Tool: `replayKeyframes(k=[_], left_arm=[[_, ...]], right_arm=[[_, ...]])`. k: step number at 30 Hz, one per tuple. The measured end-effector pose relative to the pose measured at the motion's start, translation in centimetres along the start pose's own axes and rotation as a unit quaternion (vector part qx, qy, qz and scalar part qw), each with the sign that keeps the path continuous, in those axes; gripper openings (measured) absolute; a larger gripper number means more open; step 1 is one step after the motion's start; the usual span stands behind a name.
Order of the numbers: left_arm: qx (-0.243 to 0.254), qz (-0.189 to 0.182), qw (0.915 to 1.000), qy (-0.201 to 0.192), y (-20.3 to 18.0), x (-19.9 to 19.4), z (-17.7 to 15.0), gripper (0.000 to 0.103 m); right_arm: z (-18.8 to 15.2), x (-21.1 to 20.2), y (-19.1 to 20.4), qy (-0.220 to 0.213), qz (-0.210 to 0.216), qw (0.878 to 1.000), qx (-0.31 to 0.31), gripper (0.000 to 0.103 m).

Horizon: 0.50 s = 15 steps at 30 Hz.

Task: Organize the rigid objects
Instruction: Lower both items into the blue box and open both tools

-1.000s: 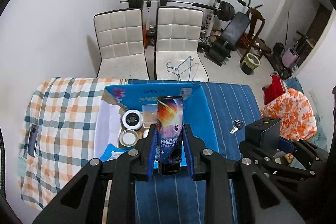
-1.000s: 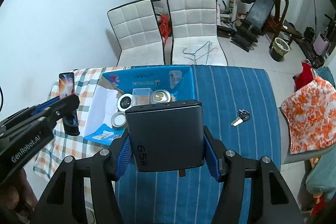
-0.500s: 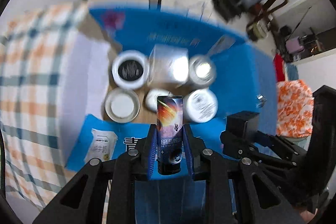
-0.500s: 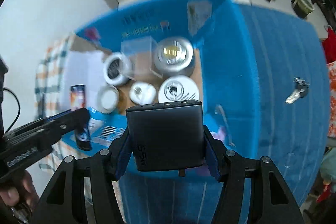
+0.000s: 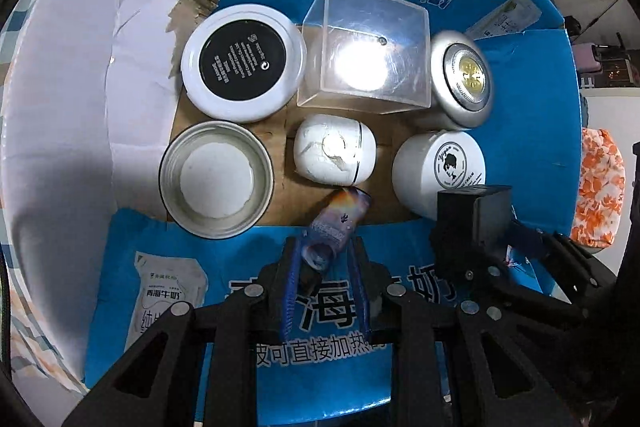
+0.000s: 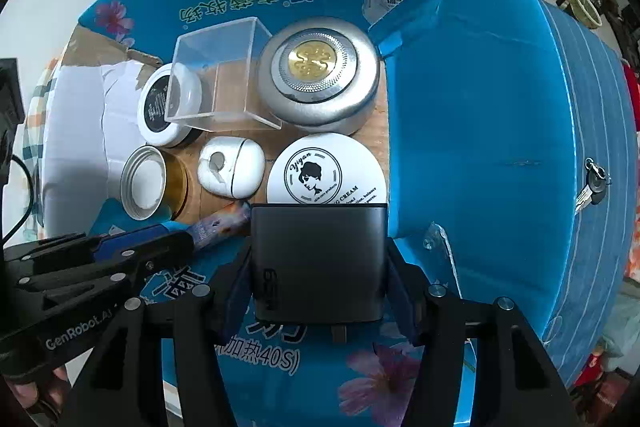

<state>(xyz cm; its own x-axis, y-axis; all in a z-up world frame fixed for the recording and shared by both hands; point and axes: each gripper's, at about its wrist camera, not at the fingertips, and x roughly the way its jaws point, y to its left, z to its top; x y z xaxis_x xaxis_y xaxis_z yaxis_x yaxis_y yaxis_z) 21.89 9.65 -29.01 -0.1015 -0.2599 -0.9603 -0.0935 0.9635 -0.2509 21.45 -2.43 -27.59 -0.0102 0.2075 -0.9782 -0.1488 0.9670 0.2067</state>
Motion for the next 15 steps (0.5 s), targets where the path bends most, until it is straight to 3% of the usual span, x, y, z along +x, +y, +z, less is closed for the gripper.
replayKeyframes(k=[3, 8, 12, 15], left_arm=[[0.007, 0.019, 0.9998, -0.007, -0.4, -0.5, 0.2, 0.023], [0.014, 0.056, 0.9981, -0.024, -1.2, -1.6, -0.4, 0.042], [0.006, 0.068, 0.9966, -0.046, -1.1, -2.8, -1.0, 0.068], [0.007, 0.065, 0.9957, -0.066, -0.8, -4.3, -1.4, 0.077]], right_arm=[[0.3, 0.3, -0.1, 0.003, -0.003, 1.0, 0.003, 0.062], [0.6, 0.1, 0.0, 0.005, 0.002, 1.0, 0.008, 0.066], [0.0, -0.4, 0.1, -0.004, -0.014, 1.0, 0.003, 0.067], [-1.0, -1.5, 0.7, -0.016, -0.015, 1.0, -0.016, 0.086]])
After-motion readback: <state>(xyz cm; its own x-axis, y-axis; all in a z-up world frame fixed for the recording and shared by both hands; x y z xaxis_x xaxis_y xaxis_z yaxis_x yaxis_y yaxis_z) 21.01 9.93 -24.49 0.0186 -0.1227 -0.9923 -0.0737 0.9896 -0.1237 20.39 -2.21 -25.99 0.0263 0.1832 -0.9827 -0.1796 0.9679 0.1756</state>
